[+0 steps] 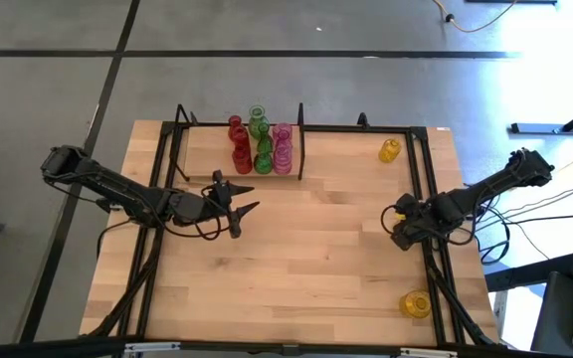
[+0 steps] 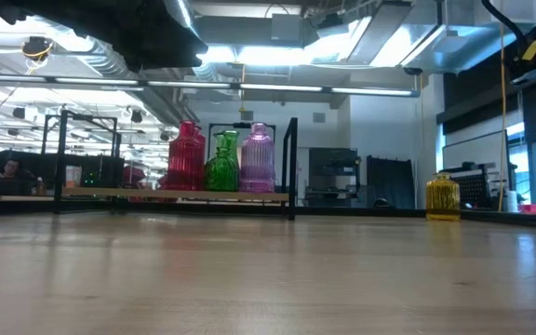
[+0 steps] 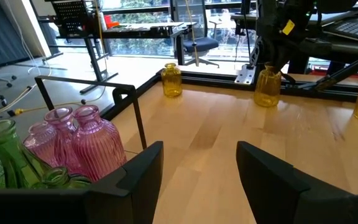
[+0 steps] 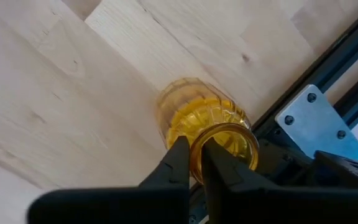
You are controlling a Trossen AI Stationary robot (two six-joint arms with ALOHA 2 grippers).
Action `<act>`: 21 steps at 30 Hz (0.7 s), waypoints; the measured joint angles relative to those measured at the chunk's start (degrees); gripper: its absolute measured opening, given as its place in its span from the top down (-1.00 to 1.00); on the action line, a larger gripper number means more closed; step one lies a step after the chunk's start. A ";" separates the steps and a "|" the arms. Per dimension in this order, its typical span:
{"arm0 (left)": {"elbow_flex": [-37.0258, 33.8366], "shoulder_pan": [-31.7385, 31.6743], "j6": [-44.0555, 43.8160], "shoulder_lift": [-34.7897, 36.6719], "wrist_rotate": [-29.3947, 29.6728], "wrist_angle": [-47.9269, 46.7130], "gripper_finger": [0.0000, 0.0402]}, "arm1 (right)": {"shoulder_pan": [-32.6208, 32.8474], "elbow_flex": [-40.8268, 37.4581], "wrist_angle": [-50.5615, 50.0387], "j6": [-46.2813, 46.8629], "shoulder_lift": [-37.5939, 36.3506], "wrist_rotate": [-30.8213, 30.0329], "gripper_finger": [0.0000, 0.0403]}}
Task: Sort vases onto shelf
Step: Put the middle yellow vase on the shelf
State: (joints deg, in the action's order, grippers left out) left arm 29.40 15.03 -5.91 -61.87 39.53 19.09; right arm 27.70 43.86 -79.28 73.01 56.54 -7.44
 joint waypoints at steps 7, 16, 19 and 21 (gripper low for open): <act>-0.02 0.00 0.02 0.00 0.00 0.00 0.02 | 0.02 -0.02 -0.06 -2.53 0.01 -1.54 0.97; 0.01 0.00 0.04 0.00 0.00 0.00 0.02 | 0.02 0.00 6.60 -7.35 -0.01 -2.65 0.99; -0.01 0.00 0.04 0.00 0.00 0.00 0.02 | 0.02 0.00 10.51 -9.08 -0.01 -4.27 0.98; -0.01 0.01 0.04 0.00 0.00 0.00 0.02 | 0.02 0.00 13.01 -10.50 -0.01 -4.97 0.98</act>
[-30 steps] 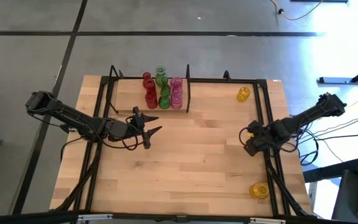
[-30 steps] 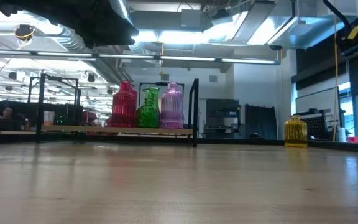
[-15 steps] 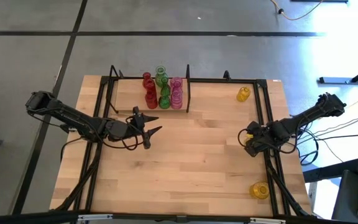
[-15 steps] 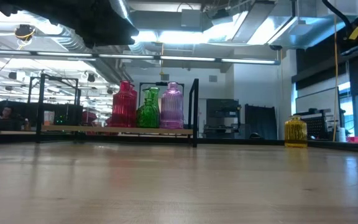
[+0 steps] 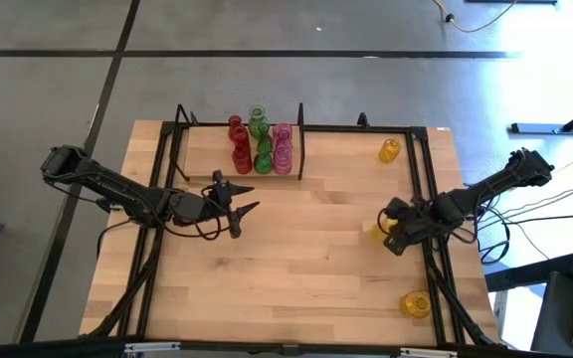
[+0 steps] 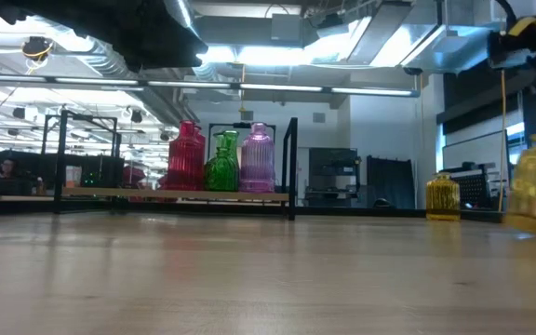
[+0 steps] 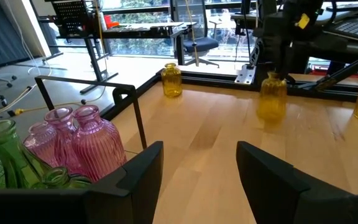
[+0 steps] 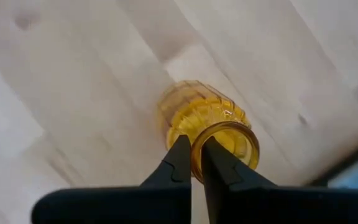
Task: Sort vases onto shelf
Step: Put the middle yellow vase on the shelf
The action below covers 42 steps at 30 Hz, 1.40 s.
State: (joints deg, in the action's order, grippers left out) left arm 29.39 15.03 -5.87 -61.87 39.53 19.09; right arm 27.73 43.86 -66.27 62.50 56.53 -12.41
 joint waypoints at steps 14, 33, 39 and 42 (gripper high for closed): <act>0.00 -0.01 0.02 0.00 0.02 0.00 0.02 | -0.02 3.74 18.32 -18.89 6.88 -5.76 1.00; 0.01 -0.01 0.02 0.02 0.00 -0.15 0.02 | -4.56 30.03 21.73 -53.12 39.19 -5.08 1.00; 0.01 -0.01 0.02 0.02 0.00 -0.15 0.02 | -6.95 35.40 21.76 -56.93 45.44 -1.82 1.00; 0.01 -0.01 0.04 0.02 0.00 -0.18 0.02 | -7.34 36.78 22.09 -57.22 46.88 -1.57 1.00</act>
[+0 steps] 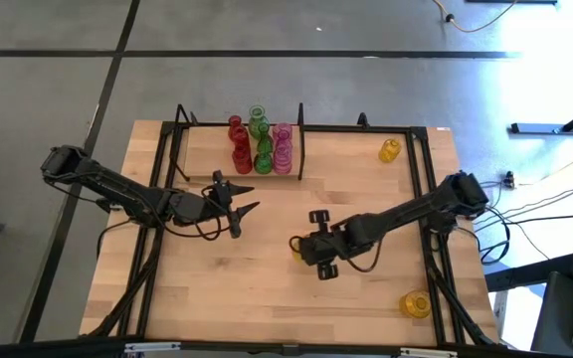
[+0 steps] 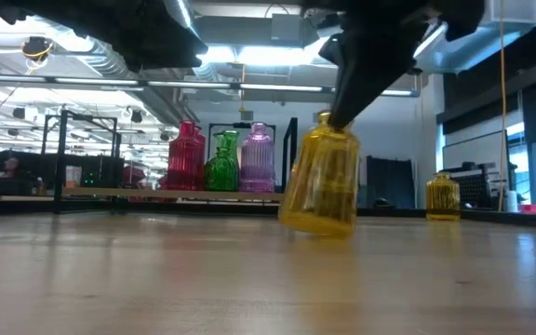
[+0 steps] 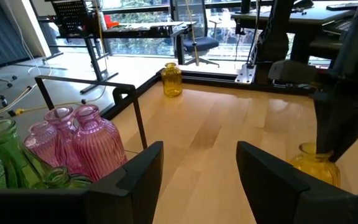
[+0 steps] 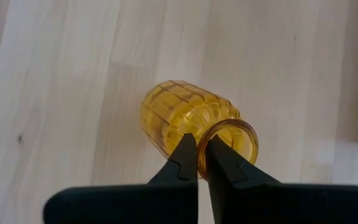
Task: Sort vases onto shelf
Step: Put the middle yellow vase on the shelf
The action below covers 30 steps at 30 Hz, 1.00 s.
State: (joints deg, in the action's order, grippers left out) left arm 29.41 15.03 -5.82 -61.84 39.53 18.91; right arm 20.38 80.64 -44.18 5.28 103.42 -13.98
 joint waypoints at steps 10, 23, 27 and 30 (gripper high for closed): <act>-0.01 0.00 0.00 0.00 -0.02 0.00 0.02 | -0.28 0.26 2.62 0.45 0.74 -0.34 0.80; -0.01 0.02 0.00 0.00 -0.60 0.00 0.02 | 0.57 3.34 1.80 0.49 0.39 0.63 0.28; 0.00 0.02 0.00 0.00 -2.87 0.85 0.02 | 3.15 4.71 -2.12 0.76 -3.34 -1.40 0.26; 0.00 0.02 -0.02 -0.03 -6.73 1.65 0.02 | 6.26 1.52 -1.77 1.93 -8.08 -6.22 0.26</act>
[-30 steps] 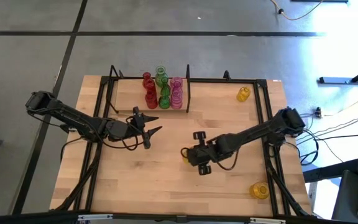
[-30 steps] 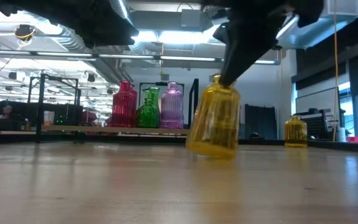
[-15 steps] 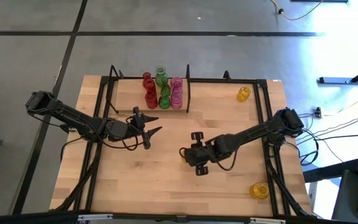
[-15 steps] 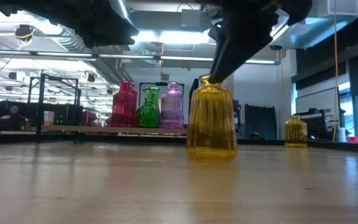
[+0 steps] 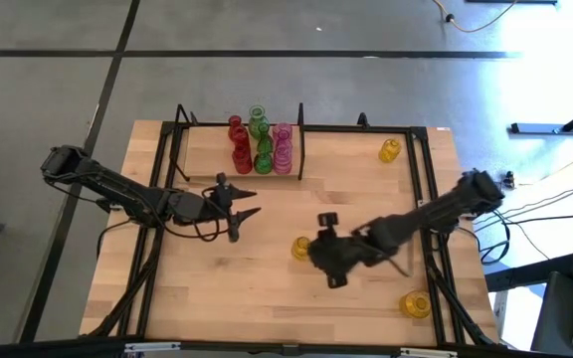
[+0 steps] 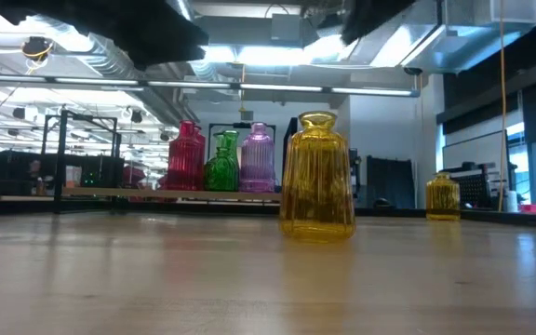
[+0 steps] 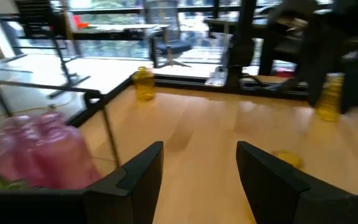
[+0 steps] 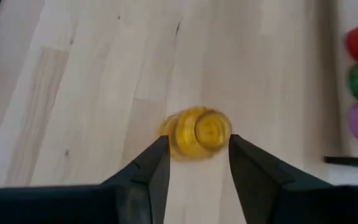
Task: Sort vases onto shelf
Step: Put the middle yellow vase on the shelf
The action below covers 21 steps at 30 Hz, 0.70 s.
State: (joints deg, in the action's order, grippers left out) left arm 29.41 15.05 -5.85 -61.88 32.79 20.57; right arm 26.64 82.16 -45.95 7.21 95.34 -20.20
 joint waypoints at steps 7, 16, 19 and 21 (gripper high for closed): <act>0.00 -0.02 0.49 -3.61 -3.58 6.06 0.02 | 5.49 -19.79 10.27 9.41 -11.72 -4.73 0.26; 3.74 0.00 2.52 -12.55 -6.69 12.93 0.02 | 10.70 -50.47 37.23 21.59 -25.50 -8.38 0.26; 3.87 0.00 1.66 -12.93 -6.80 13.17 0.02 | 10.44 -56.69 47.51 21.77 -26.28 -10.00 0.26; 3.87 0.00 1.57 -12.93 -6.80 12.80 0.02 | 10.46 -59.93 53.23 20.73 -26.05 -10.76 0.26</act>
State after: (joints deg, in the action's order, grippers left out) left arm 33.28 15.05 -4.28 -74.81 26.00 33.37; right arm 37.10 22.24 7.27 27.94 69.29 -30.96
